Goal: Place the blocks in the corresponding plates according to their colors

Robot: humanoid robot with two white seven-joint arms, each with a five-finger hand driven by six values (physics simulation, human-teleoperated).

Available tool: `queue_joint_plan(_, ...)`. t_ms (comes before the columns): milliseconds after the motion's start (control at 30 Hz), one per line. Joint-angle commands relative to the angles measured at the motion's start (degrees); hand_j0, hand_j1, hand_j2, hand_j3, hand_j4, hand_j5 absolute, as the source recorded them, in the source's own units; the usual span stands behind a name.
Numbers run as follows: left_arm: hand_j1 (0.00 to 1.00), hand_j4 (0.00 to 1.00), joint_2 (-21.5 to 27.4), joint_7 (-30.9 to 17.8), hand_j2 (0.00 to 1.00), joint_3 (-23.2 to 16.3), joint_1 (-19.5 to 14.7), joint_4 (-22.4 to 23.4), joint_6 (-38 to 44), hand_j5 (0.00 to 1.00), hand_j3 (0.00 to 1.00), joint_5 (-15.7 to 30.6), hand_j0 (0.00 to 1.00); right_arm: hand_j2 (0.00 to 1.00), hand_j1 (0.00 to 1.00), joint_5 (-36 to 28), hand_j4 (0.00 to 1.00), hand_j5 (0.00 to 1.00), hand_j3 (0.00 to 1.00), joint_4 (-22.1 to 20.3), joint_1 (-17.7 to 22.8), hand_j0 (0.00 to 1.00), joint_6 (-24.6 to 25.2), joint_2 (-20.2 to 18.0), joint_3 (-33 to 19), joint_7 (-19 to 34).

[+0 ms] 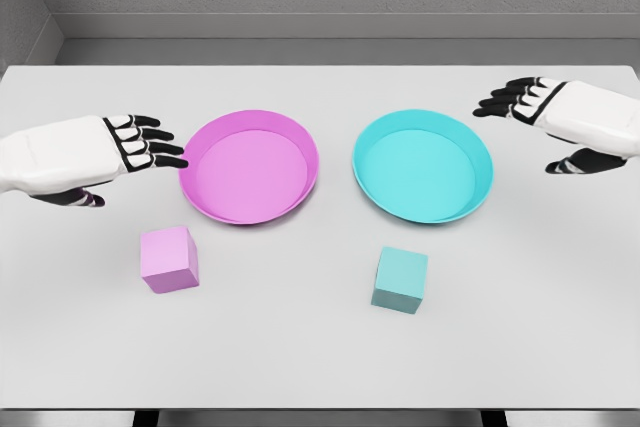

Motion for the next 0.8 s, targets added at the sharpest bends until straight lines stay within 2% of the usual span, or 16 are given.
queue_joint_plan(0,1.0,1.0,0.1,0.0,1.0,0.0,0.0,0.0,0.1,1.0,1.0,0.3,1.0,1.0,1.0,-0.3,1.0,1.0,1.0,-0.4,0.0,1.0,0.1,0.0,0.1,0.0)
queue_joint_plan(100,1.0,1.0,-0.1,-0.1,1.0,-0.7,0.0,0.0,0.1,1.0,1.0,0.1,1.0,1.0,1.0,-0.3,1.0,1.0,1.0,-0.1,-0.2,1.0,0.1,-0.1,-0.1,0.0)
queue_joint_plan(200,1.0,1.0,-1.5,-0.8,1.0,-0.7,0.2,0.0,0.1,1.0,1.0,-4.1,1.0,1.0,1.0,-0.2,1.0,1.0,1.0,0.7,-1.1,1.0,0.1,-0.1,-0.2,0.4)
queue_joint_plan(267,1.0,1.0,-2.7,-0.9,1.0,-2.2,0.2,0.0,0.1,1.0,1.0,-5.7,1.0,1.0,1.0,0.6,1.0,1.0,1.0,-0.7,-1.0,1.0,0.1,0.4,0.1,5.8)
queue_joint_plan(333,1.0,1.0,-5.3,-4.5,1.0,-2.4,0.4,0.0,0.1,1.0,1.0,-5.7,1.0,1.0,1.0,1.9,1.0,1.0,1.0,-2.7,-1.1,1.0,0.1,-0.1,1.8,5.8)
queue_joint_plan(367,1.0,1.0,-5.7,-5.5,1.0,-2.9,0.4,0.0,0.1,1.0,1.0,-5.8,1.0,1.0,1.0,3.5,1.0,1.0,1.0,-3.1,-3.4,1.0,0.1,0.3,4.2,5.8)
queue_joint_plan(400,1.0,1.0,-5.7,-5.5,1.0,-3.1,0.4,0.0,0.1,1.0,1.0,-5.8,1.0,1.0,1.0,4.4,1.0,1.0,1.0,-3.1,-10.3,1.0,0.1,0.2,13.1,5.8)
queue_joint_plan(433,1.0,1.0,-5.6,-5.6,1.0,-3.5,0.5,0.0,0.1,1.0,1.0,-5.8,1.0,1.0,1.0,4.6,1.0,1.0,1.0,-3.4,-12.8,1.0,0.1,0.0,18.1,5.8)
queue_joint_plan(500,1.0,1.0,-5.6,-6.0,1.0,-4.3,0.5,0.0,0.1,1.0,1.0,-5.9,1.0,1.0,1.0,5.4,1.0,1.0,1.0,-6.0,-13.1,1.0,0.1,-1.3,19.8,5.8)
queue_joint_plan(767,1.0,1.0,-4.9,-7.4,1.0,-6.0,0.7,0.0,0.1,1.0,1.0,-7.5,1.0,1.0,1.0,7.8,1.0,1.0,1.0,-6.0,-13.5,1.0,0.1,0.1,28.5,5.8)
